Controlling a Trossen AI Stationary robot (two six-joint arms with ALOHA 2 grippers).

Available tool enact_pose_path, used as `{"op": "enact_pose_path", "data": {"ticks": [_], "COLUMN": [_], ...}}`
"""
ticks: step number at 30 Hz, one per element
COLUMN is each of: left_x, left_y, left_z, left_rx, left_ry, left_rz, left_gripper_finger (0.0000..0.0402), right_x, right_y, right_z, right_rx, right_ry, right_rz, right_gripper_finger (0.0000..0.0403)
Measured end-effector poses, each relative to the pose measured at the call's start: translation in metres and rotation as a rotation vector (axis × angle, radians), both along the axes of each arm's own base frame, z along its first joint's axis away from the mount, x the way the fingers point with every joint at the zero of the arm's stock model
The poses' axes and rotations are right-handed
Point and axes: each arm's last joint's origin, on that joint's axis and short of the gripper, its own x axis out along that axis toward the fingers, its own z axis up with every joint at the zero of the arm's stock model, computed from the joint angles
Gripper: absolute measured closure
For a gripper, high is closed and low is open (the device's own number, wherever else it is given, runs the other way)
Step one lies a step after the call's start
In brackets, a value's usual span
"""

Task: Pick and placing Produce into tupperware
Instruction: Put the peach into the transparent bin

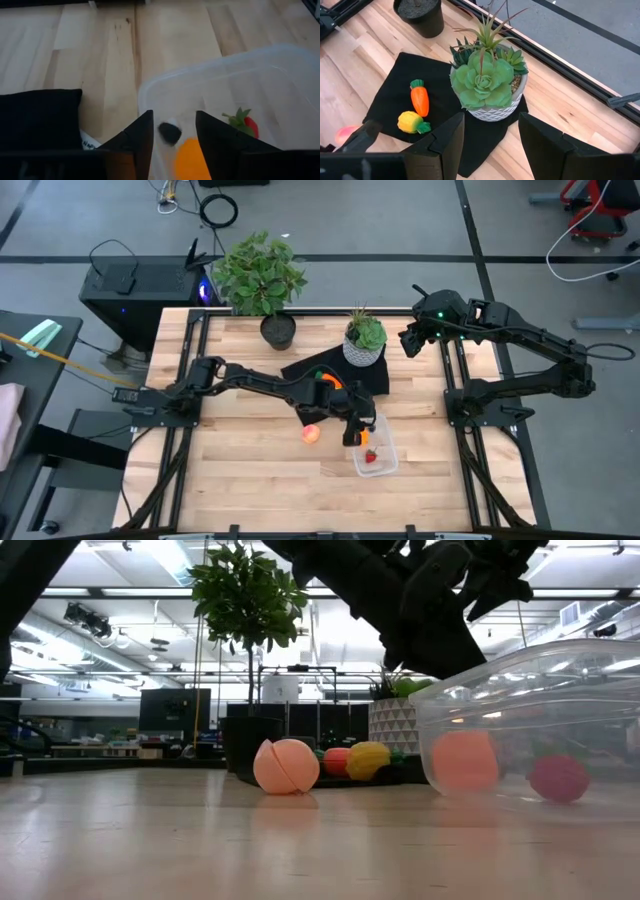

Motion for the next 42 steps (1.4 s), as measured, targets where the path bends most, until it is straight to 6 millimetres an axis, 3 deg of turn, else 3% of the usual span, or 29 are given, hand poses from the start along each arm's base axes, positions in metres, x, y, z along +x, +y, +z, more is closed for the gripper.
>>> {"op": "enact_pose_path", "data": {"ticks": [7, 17, 26, 29, 36, 42], "left_x": [-0.001, -0.017, -0.019, -0.028, -0.066, -0.083], "left_y": [0.006, 0.024, 0.034, 0.037, 0.036, 0.026], "left_z": [-0.002, -0.011, 0.043, 0.064, 0.091, 0.105], "left_rx": [0.002, 0.054, 0.005, -0.025, -0.06, -0.095], "left_ry": [0.022, 0.232, 0.005, -0.02, 0.14, 0.188], "left_rz": [0.02, 0.107, 0.14, 0.165, 0.154, 0.158], "left_gripper_finger": [0.0228, 0.022, 0.0193, 0.0187, 0.0171, 0.0157], "right_x": [0.0, 0.0, 0.0, 0.0, -0.001, -0.001], "right_y": [0.0, 0.0, 0.0, 0.0, 0.0, 0.0], "right_z": [0.0, 0.0, 0.0, 0.0, -0.001, -0.001], "right_rx": [0.004, 0.004, 0.005, 0.007, 0.004, -0.003], "right_ry": [-0.003, -0.001, 0.0, 0.003, 0.016, 0.021], "right_rz": [-0.005, -0.005, -0.005, -0.005, 0.003, 0.012], "right_gripper_finger": [0.0208, 0.0208, 0.0208, 0.0208, 0.0208, 0.0208]}}
